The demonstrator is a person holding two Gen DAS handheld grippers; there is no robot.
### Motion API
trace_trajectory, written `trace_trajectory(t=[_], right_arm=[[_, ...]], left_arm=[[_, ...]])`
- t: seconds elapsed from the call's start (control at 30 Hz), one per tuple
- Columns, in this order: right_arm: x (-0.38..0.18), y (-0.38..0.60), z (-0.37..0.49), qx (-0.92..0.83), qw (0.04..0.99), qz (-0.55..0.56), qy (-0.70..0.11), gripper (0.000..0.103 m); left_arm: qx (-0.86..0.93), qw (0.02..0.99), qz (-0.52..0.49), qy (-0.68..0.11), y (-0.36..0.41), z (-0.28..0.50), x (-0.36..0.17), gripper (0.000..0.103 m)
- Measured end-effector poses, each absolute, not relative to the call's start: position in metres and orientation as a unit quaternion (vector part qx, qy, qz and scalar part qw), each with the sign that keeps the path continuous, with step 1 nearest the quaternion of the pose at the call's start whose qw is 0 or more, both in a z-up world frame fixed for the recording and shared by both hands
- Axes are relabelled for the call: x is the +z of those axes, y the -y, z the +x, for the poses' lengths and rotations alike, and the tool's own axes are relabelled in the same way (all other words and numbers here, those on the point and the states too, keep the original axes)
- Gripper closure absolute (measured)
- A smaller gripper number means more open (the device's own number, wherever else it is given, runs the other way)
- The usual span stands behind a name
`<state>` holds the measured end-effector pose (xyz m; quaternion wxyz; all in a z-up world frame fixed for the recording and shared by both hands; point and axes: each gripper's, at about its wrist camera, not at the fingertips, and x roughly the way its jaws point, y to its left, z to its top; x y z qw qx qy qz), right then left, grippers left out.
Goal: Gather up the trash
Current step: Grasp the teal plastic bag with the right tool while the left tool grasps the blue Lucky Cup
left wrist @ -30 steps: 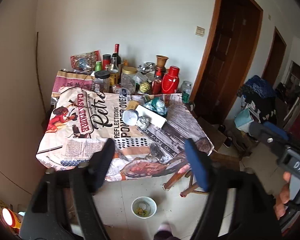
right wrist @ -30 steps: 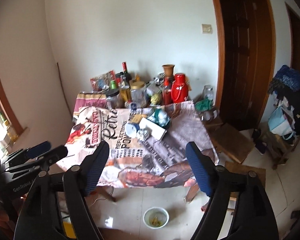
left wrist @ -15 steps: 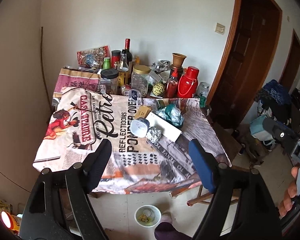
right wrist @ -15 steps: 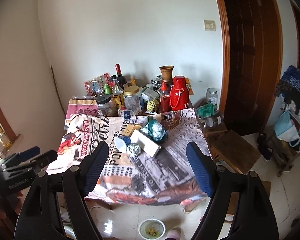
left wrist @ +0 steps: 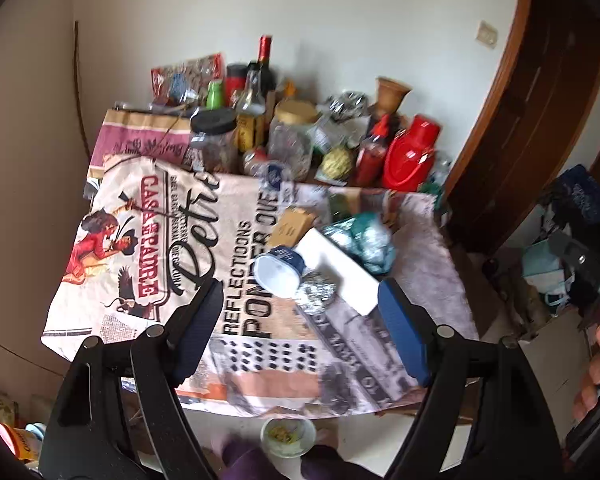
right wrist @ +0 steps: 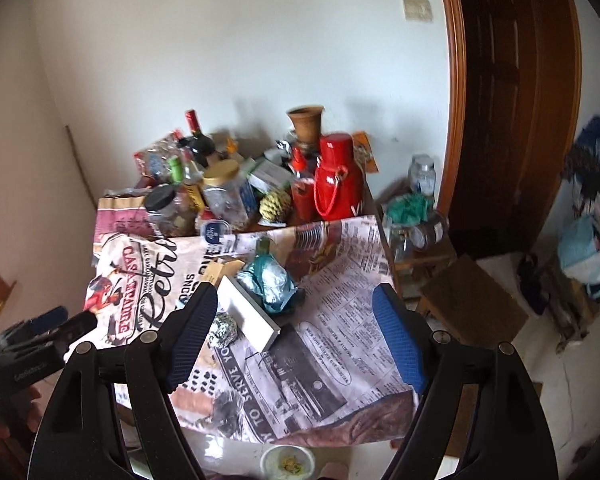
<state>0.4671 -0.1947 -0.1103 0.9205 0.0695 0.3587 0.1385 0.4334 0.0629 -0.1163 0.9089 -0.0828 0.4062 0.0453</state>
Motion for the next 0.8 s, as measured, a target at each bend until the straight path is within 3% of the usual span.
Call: trace_trajectory(t=[0.2, 0.57, 0.8], right_arm=[[-0.138, 0.174, 0.505, 0.131, 0.902, 0.089, -0.402, 0.026], [-0.224, 0.138, 0.579, 0.088, 0.837, 0.181, -0.509, 0.026], [-0.275, 0.12, 0.619, 0.096, 0.801, 0.184, -0.561, 0.026]], left_arm=[[0.001, 0.88, -0.091, -0.466, -0.1, 0.485, -0.158, 0.024], [-0.077, 0.821, 0.003, -0.565, -0.125, 0.562, -0.249, 0.024], [-0.075, 0.807, -0.035, -0.585, -0.142, 0.586, -0.295, 0.024]])
